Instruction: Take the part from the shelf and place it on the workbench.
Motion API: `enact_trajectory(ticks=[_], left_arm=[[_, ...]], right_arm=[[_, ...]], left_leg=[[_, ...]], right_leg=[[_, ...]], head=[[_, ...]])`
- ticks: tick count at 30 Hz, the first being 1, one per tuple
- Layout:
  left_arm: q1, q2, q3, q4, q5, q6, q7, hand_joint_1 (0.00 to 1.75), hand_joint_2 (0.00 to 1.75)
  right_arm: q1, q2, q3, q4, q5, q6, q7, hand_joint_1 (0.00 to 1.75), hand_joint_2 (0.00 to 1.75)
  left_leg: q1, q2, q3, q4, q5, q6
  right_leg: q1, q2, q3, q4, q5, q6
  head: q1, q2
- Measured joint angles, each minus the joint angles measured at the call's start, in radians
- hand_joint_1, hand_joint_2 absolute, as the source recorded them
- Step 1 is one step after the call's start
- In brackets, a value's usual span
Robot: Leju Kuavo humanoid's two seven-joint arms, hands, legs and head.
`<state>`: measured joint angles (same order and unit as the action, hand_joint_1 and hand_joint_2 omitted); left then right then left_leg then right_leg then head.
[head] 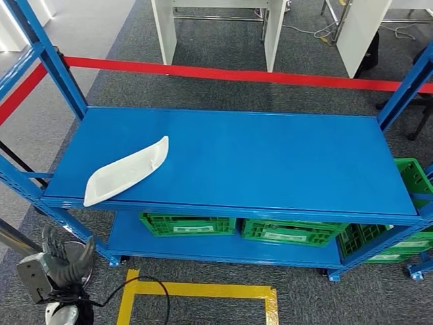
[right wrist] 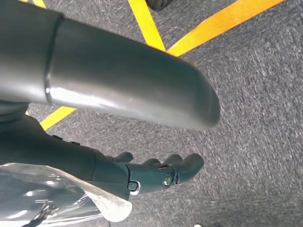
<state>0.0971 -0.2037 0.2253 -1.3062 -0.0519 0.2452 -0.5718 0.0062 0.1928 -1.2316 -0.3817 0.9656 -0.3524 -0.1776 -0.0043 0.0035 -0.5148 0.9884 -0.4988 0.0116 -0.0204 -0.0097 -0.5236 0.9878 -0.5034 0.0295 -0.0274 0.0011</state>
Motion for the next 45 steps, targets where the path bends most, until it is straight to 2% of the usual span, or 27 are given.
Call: enact_trajectory(ticks=[4,8,20,27,36,42,45], left_arm=[[0.024,0.023,-0.100,-0.122,0.013,-0.005,-0.023,0.00,1.75],[0.029,0.059,-0.206,-0.179,-0.022,0.008,-0.040,0.00,1.75],[-0.043,0.144,-0.415,-0.146,-0.309,0.216,-0.022,0.00,1.75],[-0.130,0.185,-0.472,-0.037,-0.480,0.301,0.053,0.00,1.75],[-0.260,0.231,-0.502,0.136,-0.686,0.381,0.171,0.00,1.75],[-0.302,0.249,-0.512,0.202,-0.768,0.410,0.220,0.00,1.75],[-0.326,0.255,-0.518,0.236,-0.841,0.408,0.286,0.00,1.75]], right_arm=[[-0.009,0.001,-0.038,0.006,0.036,-0.010,-0.016,0.00,0.00],[-0.015,0.001,-0.065,0.014,0.069,-0.016,-0.029,0.00,0.00],[-0.028,-0.006,-0.081,0.049,0.144,-0.022,-0.036,0.00,0.00],[-0.035,-0.018,-0.080,0.069,0.186,-0.021,-0.034,0.00,0.00],[-0.040,-0.037,-0.071,0.092,0.234,-0.015,-0.027,0.00,0.00],[-0.040,-0.045,-0.068,0.102,0.251,-0.012,-0.021,0.00,0.00],[-0.041,-0.047,-0.066,0.105,0.259,-0.011,-0.019,0.00,0.00]], left_leg=[[0.000,-0.001,0.000,0.000,0.000,0.000],[0.000,-0.001,0.000,0.000,0.000,0.000],[0.000,-0.001,0.000,0.000,0.000,0.000],[0.000,-0.001,0.000,0.000,0.000,0.000],[0.000,-0.001,0.000,0.000,0.001,0.000],[0.000,-0.001,0.000,0.000,0.001,0.000],[0.000,-0.001,0.000,0.000,0.001,0.000]], right_leg=[[0.000,-0.002,0.000,0.000,0.000,0.000],[0.000,-0.002,0.000,0.000,0.000,0.000],[0.000,-0.002,0.000,0.000,0.000,0.000],[0.000,-0.002,0.000,0.000,0.000,0.000],[0.000,-0.002,0.000,0.000,0.000,0.000],[0.000,-0.002,0.000,0.001,0.000,0.000],[0.000,-0.002,0.000,0.000,0.000,0.000]], head=[[0.000,0.000],[0.000,0.000],[0.000,0.000],[0.000,0.000],[0.000,0.000],[0.000,0.000],[0.000,0.000]])
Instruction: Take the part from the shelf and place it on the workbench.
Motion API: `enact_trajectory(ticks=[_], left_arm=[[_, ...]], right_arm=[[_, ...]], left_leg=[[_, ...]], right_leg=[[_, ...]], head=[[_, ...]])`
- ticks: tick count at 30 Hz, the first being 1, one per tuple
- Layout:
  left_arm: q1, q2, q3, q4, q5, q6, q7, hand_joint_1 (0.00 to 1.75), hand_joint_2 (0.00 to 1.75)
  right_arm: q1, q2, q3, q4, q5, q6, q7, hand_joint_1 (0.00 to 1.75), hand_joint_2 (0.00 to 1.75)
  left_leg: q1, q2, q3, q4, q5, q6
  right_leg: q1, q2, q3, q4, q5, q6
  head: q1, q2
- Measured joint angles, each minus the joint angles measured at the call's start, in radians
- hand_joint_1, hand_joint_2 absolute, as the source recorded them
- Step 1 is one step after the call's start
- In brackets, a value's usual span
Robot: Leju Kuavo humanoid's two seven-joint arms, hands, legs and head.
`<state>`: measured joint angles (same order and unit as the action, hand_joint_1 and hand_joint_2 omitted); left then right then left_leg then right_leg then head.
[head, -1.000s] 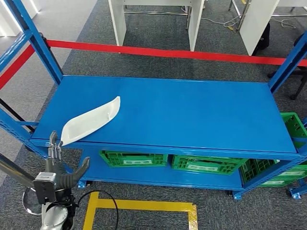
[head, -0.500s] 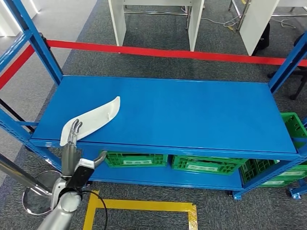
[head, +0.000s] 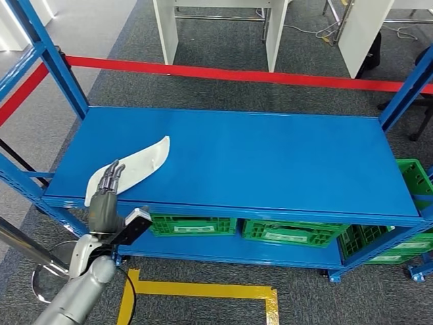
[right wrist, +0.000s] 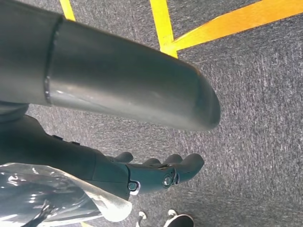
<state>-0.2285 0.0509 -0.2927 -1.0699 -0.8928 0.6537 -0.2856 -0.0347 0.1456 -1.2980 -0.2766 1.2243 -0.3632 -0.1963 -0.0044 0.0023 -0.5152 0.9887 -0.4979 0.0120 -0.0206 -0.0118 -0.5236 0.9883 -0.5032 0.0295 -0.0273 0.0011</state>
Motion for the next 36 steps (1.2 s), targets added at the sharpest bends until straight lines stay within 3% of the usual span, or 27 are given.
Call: enact_trajectory(ticks=[14,28,29,33,36], left_arm=[[-0.250,0.047,-0.032,0.285,-0.416,-0.125,0.384,0.00,1.75],[-0.343,0.096,-0.033,0.381,-0.472,-0.212,0.454,0.00,1.75],[-0.347,0.102,-0.033,0.385,-0.473,-0.218,0.457,0.05,1.75],[-0.358,0.119,-0.033,0.395,-0.475,-0.234,0.461,1.72,1.75],[-0.359,0.126,-0.033,0.396,-0.482,-0.260,0.461,1.75,1.75]], right_arm=[[-0.008,-0.011,0.015,0.010,0.038,0.018,0.018,0.00,0.00],[-0.011,-0.011,0.022,0.017,0.054,0.033,0.018,0.00,0.00],[-0.011,-0.011,0.022,0.018,0.055,0.034,0.018,0.00,0.00],[-0.012,-0.011,0.023,0.021,0.058,0.036,0.017,0.00,0.00],[-0.012,-0.011,0.025,0.023,0.059,0.039,0.015,0.00,0.00]], left_leg=[[0.000,0.000,0.000,0.000,0.001,0.000],[0.000,0.000,0.001,0.000,0.002,-0.001],[0.000,0.000,0.001,0.000,0.002,-0.001],[0.000,0.000,0.002,0.000,0.003,-0.002],[0.000,0.000,0.001,0.000,0.003,-0.002]], right_leg=[[0.000,0.000,0.001,0.001,0.001,0.000],[0.000,0.000,0.001,0.002,0.001,-0.001],[0.000,0.000,0.001,0.002,0.001,-0.001],[0.000,0.000,0.001,0.003,0.001,-0.001],[0.000,0.000,0.001,0.003,0.001,-0.001]], head=[[0.000,0.000],[0.000,0.000],[0.000,0.000],[0.000,0.000],[0.000,0.000]])
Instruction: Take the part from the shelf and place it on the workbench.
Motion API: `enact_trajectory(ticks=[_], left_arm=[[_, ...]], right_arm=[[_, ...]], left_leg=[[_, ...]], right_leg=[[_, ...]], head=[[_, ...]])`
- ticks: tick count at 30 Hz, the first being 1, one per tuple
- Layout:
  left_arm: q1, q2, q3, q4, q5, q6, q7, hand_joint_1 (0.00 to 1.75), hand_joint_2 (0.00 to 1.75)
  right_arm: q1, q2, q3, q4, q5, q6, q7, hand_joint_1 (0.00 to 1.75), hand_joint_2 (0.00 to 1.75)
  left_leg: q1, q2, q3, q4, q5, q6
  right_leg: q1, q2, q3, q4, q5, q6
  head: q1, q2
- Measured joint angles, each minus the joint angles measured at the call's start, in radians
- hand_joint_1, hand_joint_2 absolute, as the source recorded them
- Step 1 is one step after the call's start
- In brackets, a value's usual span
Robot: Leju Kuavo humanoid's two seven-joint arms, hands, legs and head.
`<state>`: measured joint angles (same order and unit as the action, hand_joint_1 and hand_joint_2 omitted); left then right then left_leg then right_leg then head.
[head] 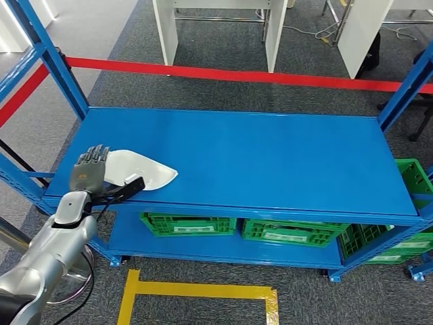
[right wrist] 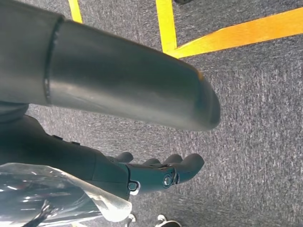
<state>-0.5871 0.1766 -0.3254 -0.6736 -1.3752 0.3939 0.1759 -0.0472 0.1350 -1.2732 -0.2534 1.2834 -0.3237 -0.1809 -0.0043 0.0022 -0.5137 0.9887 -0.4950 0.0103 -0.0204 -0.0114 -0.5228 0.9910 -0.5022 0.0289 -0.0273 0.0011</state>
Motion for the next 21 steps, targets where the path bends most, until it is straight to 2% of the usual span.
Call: enact_trajectory(ticks=[6,16,21], left_arm=[[-0.001,0.005,0.000,0.000,-0.015,-0.036,-0.014,1.75,1.75],[0.007,0.004,0.000,-0.007,-0.009,-0.023,-0.065,1.75,1.75],[0.028,-0.001,0.000,-0.025,0.018,0.013,-0.116,1.75,1.75]], right_arm=[[-0.003,0.000,0.004,0.002,0.001,0.002,-0.009,0.00,0.00],[-0.005,0.000,0.005,0.003,0.001,0.002,-0.016,0.00,0.00],[-0.005,0.000,0.005,0.003,0.001,0.001,-0.021,0.00,0.00]], left_leg=[[0.000,0.000,0.000,0.000,0.000,0.000],[0.000,0.000,0.000,0.000,0.000,0.000],[0.000,0.000,0.000,0.000,0.000,0.000]], right_leg=[[0.000,0.000,0.000,0.000,0.000,0.000],[0.000,0.000,0.000,0.000,0.000,0.000],[0.000,0.000,0.000,0.000,0.000,0.000]], head=[[0.000,0.000],[0.000,0.000],[0.000,0.000]])
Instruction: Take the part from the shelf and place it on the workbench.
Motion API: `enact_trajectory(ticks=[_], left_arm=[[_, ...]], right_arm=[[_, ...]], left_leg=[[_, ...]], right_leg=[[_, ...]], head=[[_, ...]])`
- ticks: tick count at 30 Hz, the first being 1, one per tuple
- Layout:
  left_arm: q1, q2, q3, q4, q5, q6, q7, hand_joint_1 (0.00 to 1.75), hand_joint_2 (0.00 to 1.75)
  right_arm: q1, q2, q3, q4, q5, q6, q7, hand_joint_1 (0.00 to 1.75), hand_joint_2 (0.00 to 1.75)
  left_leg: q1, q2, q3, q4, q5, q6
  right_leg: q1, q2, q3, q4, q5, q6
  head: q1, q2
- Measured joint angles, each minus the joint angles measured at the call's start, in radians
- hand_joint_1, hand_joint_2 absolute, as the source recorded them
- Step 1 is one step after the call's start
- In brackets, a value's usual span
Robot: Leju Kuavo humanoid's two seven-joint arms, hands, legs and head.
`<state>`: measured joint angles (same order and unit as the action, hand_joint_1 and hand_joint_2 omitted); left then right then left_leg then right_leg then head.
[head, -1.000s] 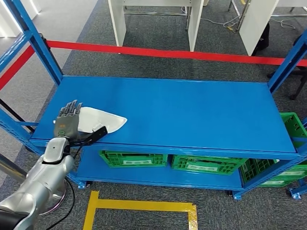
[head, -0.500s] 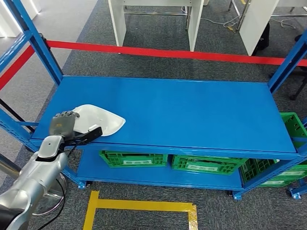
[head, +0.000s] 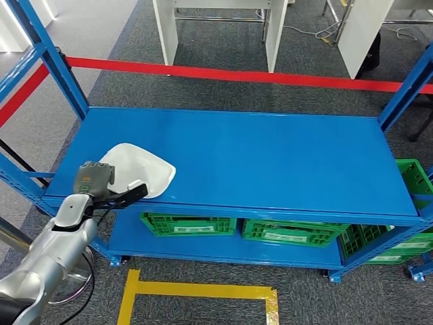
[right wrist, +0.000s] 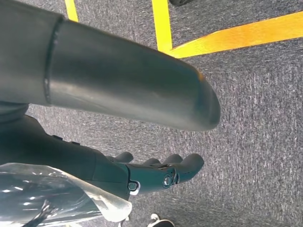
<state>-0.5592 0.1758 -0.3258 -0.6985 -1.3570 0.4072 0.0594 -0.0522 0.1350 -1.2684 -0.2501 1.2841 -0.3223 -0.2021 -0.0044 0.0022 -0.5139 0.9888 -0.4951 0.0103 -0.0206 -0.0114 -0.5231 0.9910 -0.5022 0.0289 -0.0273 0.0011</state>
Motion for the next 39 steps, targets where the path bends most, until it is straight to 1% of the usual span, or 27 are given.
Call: enact_trajectory(ticks=[6,8,12,15,17,19,22,29,34,36,39], left_arm=[[0.059,-0.003,-0.002,-0.074,0.030,0.050,-0.051,1.75,1.75],[0.081,-0.003,-0.002,-0.112,0.045,0.083,-0.069,1.75,1.75],[0.140,-0.004,-0.002,-0.237,0.100,0.144,-0.111,1.75,1.75],[0.203,-0.010,0.000,-0.363,0.209,0.165,-0.168,1.75,1.75],[0.255,-0.018,0.004,-0.460,0.300,0.167,-0.208,1.75,1.75],[0.299,-0.026,0.008,-0.545,0.355,0.165,-0.231,1.75,1.75],[0.346,-0.035,0.014,-0.634,0.409,0.159,-0.260,1.75,1.75],[0.480,-0.056,0.035,-0.830,0.612,0.154,-0.379,1.75,1.75],[0.581,-0.067,0.058,-0.944,0.729,0.140,-0.430,1.75,1.75],[0.604,-0.068,0.065,-0.969,0.740,0.137,-0.436,1.75,1.75],[0.620,-0.068,0.072,-0.992,0.746,0.136,-0.440,1.75,1.75]], right_arm=[[0.000,0.000,0.000,0.001,-0.004,-0.003,-0.007,0.00,0.00],[0.000,0.000,0.000,0.002,-0.009,-0.006,-0.009,0.00,0.00],[0.001,0.000,-0.001,0.002,-0.019,-0.011,-0.011,0.00,0.00],[0.002,0.001,-0.002,0.002,-0.026,-0.016,-0.012,0.00,0.00],[0.003,0.002,-0.005,0.002,-0.031,-0.021,-0.012,0.00,0.00],[0.004,0.004,-0.009,0.002,-0.034,-0.025,-0.011,0.00,0.00],[0.004,0.008,-0.011,0.002,-0.035,-0.027,-0.008,0.00,0.00],[0.007,0.018,-0.012,0.002,-0.033,-0.032,-0.005,0.00,0.00],[0.008,0.025,-0.013,0.002,-0.029,-0.037,-0.013,0.00,0.00],[0.008,0.026,-0.015,0.002,-0.028,-0.037,-0.013,0.00,0.00],[0.008,0.029,-0.017,0.002,-0.028,-0.038,-0.013,0.00,0.00]], left_leg=[[0.000,0.000,-0.001,0.000,0.000,0.000],[0.000,0.000,-0.001,0.000,0.000,0.000],[0.000,0.000,-0.002,0.000,0.000,0.000],[0.000,0.000,-0.002,0.000,0.000,0.000],[0.000,0.000,-0.002,0.000,-0.001,0.000],[0.000,0.000,-0.002,0.000,-0.001,0.000],[0.000,0.000,-0.003,0.000,-0.001,0.000],[-0.001,0.000,-0.003,0.001,-0.001,0.000],[-0.004,0.000,-0.003,0.002,-0.003,0.002],[-0.005,0.000,-0.003,0.003,-0.003,0.004],[-0.009,0.000,-0.005,0.008,-0.005,0.008]], right_leg=[[0.000,0.000,-0.001,0.000,0.000,0.000],[0.000,0.001,-0.002,0.000,0.000,0.000],[0.000,0.001,-0.002,0.000,0.000,0.000],[0.000,0.001,-0.002,0.000,0.000,0.000],[0.000,0.001,-0.003,0.000,0.000,0.000],[0.000,0.001,-0.003,0.000,0.000,0.000],[0.000,0.001,-0.003,0.000,0.000,0.000],[-0.001,0.001,-0.003,-0.001,0.000,0.000],[-0.003,0.000,-0.003,-0.001,0.000,0.000],[-0.005,0.000,-0.003,-0.001,0.000,0.002],[-0.008,0.000,-0.003,-0.002,0.002,0.008]], head=[[0.000,0.000],[0.000,0.000],[0.000,0.000],[0.000,0.000],[0.000,0.000],[0.000,0.000],[0.000,0.000],[0.000,0.000],[0.000,0.000],[0.000,0.000],[-0.001,0.000]])
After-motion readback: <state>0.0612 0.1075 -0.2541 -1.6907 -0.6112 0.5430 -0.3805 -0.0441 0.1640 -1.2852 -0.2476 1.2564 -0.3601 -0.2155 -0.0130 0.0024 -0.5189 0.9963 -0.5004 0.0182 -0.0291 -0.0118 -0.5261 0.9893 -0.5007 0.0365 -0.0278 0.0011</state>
